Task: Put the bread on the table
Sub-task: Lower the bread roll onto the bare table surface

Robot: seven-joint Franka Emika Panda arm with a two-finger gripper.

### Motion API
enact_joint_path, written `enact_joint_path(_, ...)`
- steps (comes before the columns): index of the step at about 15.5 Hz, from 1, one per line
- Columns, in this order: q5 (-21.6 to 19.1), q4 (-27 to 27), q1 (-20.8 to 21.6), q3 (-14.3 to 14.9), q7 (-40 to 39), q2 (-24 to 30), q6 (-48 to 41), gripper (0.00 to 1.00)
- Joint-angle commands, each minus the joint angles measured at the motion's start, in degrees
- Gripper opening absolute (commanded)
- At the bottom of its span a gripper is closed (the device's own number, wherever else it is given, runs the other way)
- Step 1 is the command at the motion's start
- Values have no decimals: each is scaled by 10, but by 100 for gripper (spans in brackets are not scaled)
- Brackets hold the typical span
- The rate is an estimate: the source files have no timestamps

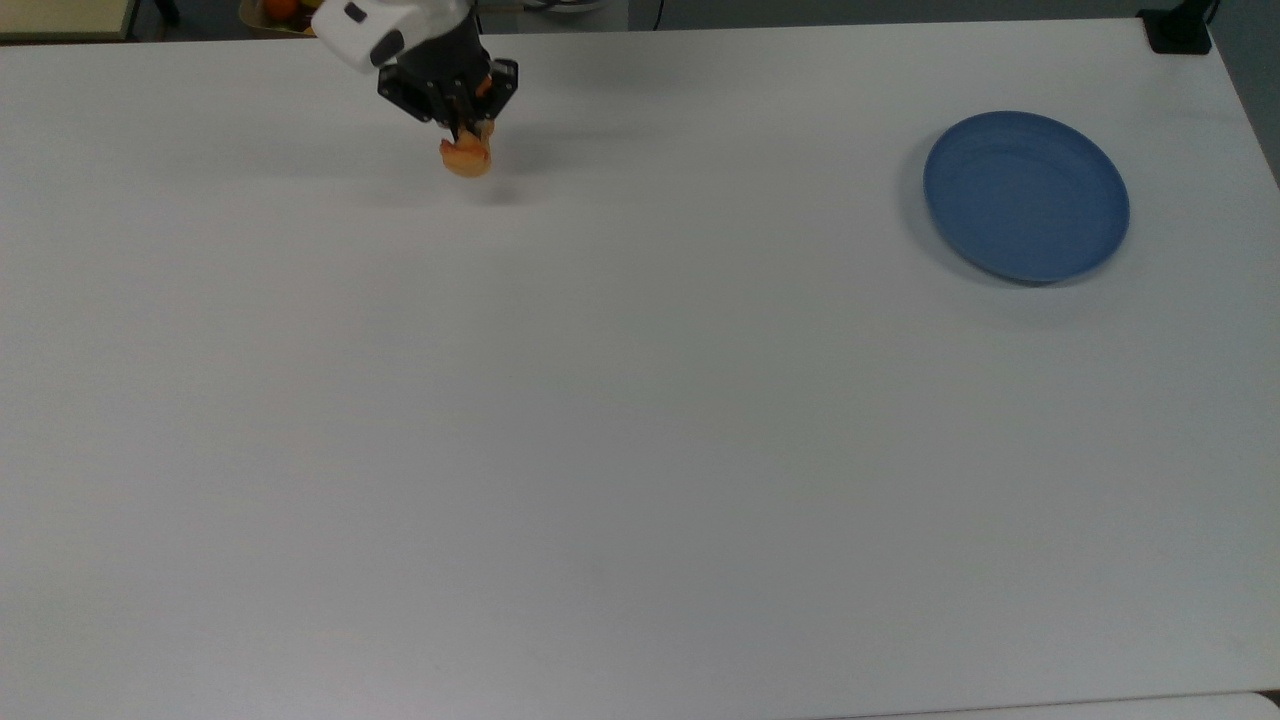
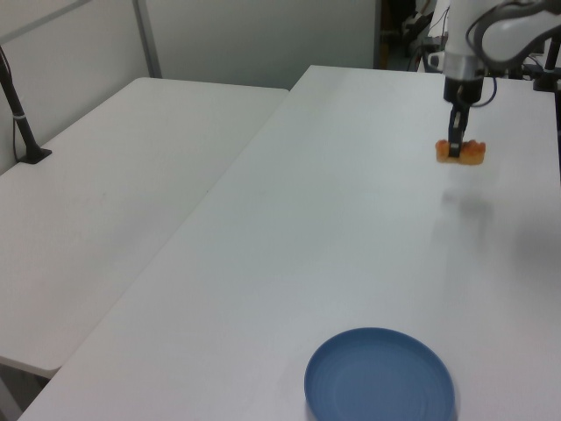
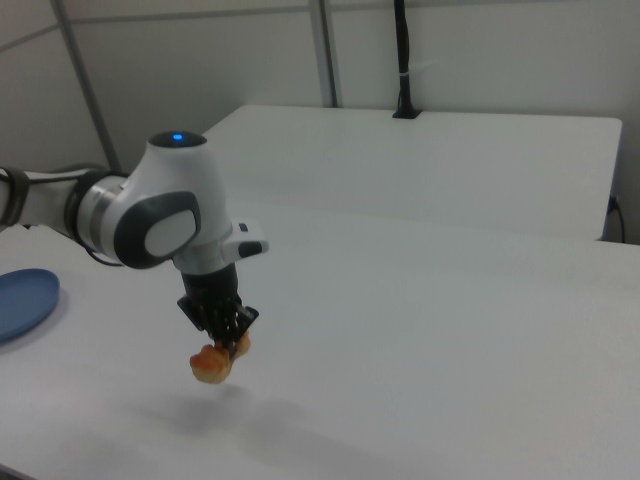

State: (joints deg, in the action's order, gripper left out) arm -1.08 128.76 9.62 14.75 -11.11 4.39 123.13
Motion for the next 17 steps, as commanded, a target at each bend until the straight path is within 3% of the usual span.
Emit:
enact_joint_path(1,7,11,14,-2,-4,-46,45,0)
enact_joint_path(4,7,11,14,-14,6,-82,74,1)
enact_joint_path(6,7,11,14,-24,19,-104,89,12)
enact_joint_path(7,7,11,14,-27,23,-112,95,28)
enact_joint_path(8,7,11,14,-28,26,-118,97,56)
enact_joint_path(10,10,11,14,-30,26,-119,96,100)
enact_joint_path(17,15,9,11,-30,26,-110,72,100)
